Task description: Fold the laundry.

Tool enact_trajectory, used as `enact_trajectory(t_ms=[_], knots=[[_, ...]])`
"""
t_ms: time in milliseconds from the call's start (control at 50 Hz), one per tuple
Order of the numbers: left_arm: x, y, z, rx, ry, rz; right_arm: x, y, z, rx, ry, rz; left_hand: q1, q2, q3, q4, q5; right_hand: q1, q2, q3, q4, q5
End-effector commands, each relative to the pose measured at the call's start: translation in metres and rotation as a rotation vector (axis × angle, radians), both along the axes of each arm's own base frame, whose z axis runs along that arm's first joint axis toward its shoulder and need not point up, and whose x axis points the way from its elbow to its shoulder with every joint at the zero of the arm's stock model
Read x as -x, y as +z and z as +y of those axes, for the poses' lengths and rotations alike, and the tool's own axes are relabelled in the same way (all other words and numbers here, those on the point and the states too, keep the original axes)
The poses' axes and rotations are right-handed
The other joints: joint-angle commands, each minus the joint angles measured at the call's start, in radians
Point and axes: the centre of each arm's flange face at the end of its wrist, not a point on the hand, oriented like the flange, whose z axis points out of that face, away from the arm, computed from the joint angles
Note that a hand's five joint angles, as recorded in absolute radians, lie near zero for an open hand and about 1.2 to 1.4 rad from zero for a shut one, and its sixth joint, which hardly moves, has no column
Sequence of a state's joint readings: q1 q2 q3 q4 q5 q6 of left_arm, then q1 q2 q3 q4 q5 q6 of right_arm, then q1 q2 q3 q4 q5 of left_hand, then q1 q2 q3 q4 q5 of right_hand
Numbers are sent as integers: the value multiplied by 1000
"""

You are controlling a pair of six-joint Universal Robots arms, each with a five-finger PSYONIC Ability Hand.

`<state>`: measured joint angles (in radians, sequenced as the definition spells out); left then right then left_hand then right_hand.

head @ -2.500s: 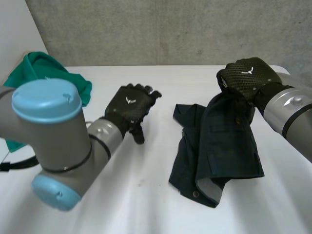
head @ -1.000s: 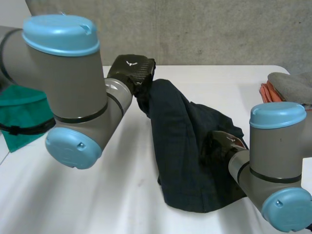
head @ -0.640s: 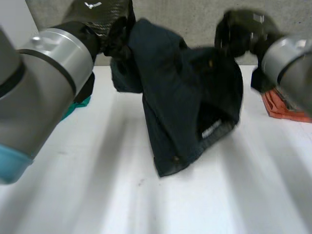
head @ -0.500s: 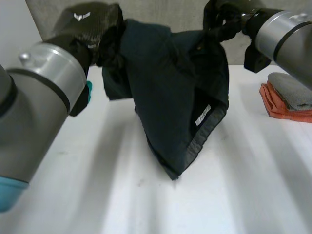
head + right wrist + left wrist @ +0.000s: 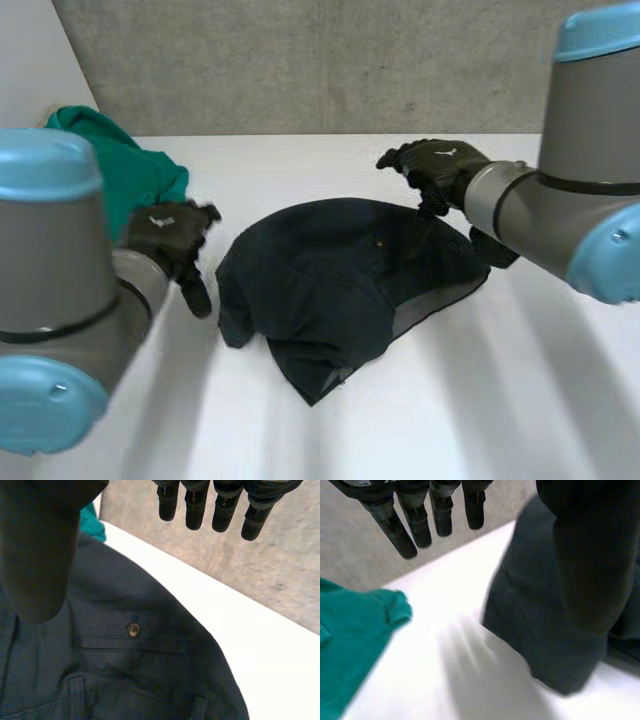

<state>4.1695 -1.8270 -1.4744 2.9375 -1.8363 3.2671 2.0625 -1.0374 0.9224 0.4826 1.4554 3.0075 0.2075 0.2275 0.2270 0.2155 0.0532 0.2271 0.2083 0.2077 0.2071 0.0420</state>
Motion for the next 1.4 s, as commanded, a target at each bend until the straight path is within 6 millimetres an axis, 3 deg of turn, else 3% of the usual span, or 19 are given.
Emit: enact_trajectory(t_ms=[20,100,200,300,440,500,520,560,600,660,740,760,820,920,1040,1120,1180,1280,1400], knots=[[-10,39,-4,132,-72,-28,16,3,40,-70,-87,-36,-33,-53,-52,-41,-53,-53,-34,-33,-33,-42],[-8,41,-15,149,-123,-46,13,-25,54,-138,-114,-33,-33,-53,-52,-41,-53,-53,-34,-33,-33,-42],[4,18,-37,96,-181,-63,-1,-55,60,-197,-116,-36,-33,-53,-52,-41,-53,-53,-34,-33,-33,-42],[15,-16,-66,21,-226,-81,-19,-89,53,-245,-141,-77,-33,-53,-52,-41,-53,-53,-34,-33,-33,-42],[19,-48,-77,-93,-286,-99,-36,-123,36,-232,-156,-59,20,0,1,12,0,-53,-34,-33,-33,-42],[22,-53,-78,-105,-298,-90,-39,-133,31,-226,-166,-44,246,226,226,238,226,208,227,227,228,218],[23,-53,-78,-103,-301,-87,-41,-134,29,-218,-167,-41,334,314,314,326,314,610,629,629,630,620],[26,-50,-78,-86,-305,-71,-41,-130,26,-198,-166,-44,785,765,765,777,765,1140,1158,1159,1160,1150],[31,-41,-76,-64,-308,-53,-42,-113,22,-144,-161,-53,1187,1167,1167,1179,1166,1169,1188,1189,1189,1180],[34,-25,-73,-27,-304,-28,-41,-86,18,-62,-141,-66,1189,1169,1169,1181,1169,1169,1188,1189,1189,1180],[31,14,-67,53,-246,37,-35,-29,14,117,-91,-90,1189,1169,1169,1181,1169,1169,1188,1189,1189,1180],[27,34,-65,98,-206,71,-35,-4,15,198,-48,-95,1189,1169,1169,1181,1169,1169,1188,1189,1189,1180],[20,68,-59,175,-157,127,-32,29,18,300,16,-96,1189,1169,1169,1181,1169,1169,1188,1189,1189,1180],[5,136,-30,342,-140,227,-16,85,36,380,106,-87,1189,1169,1169,1181,1169,1169,1188,1189,1189,1180],[-11,190,5,495,-151,264,12,136,46,464,80,-94,1189,1169,1169,1181,1169,1169,1188,1189,1189,1180],[-28,240,35,666,-140,295,36,182,55,596,32,-143,1189,1169,1169,1181,1169,1169,1188,1189,1189,1180],[-36,264,51,749,-137,321,44,202,64,655,28,-172,1189,1169,1169,1181,1169,1169,1188,1189,1189,1180],[-36,277,53,783,-146,325,48,210,71,662,38,-213,1189,1169,1169,1181,1169,1169,1188,1189,1189,1180],[-17,255,19,719,-168,283,43,185,59,548,32,-232,1189,1169,1169,1181,1169,1169,1188,1189,1189,1180]])
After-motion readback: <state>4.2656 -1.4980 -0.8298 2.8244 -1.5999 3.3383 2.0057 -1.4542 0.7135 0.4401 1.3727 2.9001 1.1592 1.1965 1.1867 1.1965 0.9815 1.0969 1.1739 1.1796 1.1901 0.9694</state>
